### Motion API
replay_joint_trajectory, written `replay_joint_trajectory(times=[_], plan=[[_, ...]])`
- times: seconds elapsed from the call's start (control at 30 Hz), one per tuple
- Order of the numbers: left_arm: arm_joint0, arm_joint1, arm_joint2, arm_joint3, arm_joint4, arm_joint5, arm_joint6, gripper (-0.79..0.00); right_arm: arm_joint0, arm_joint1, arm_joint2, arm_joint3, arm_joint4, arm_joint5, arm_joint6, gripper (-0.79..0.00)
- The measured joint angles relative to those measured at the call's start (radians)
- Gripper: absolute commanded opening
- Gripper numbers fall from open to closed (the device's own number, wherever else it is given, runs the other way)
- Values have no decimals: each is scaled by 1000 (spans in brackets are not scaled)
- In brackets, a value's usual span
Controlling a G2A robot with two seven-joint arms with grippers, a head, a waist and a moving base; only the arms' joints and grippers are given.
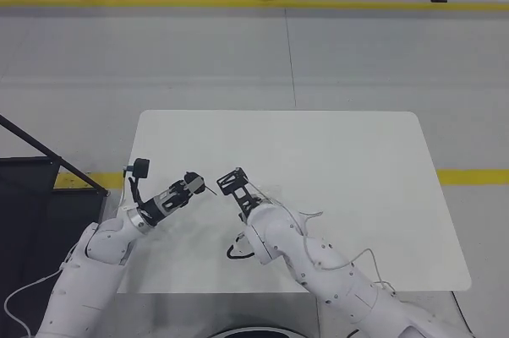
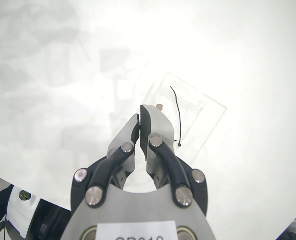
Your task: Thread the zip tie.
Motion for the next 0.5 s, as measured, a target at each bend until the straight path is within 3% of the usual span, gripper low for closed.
replay_joint_trajectory(times=[0.3, 0.5], plan=[[-9, 1, 14, -15, 10, 19, -7, -785, -103, 21, 68, -157, -143, -18, -41, -785], [-30, 2, 32, -17, 7, 47, -48, -785, -279, 63, 164, -374, -260, -94, -207, -785]])
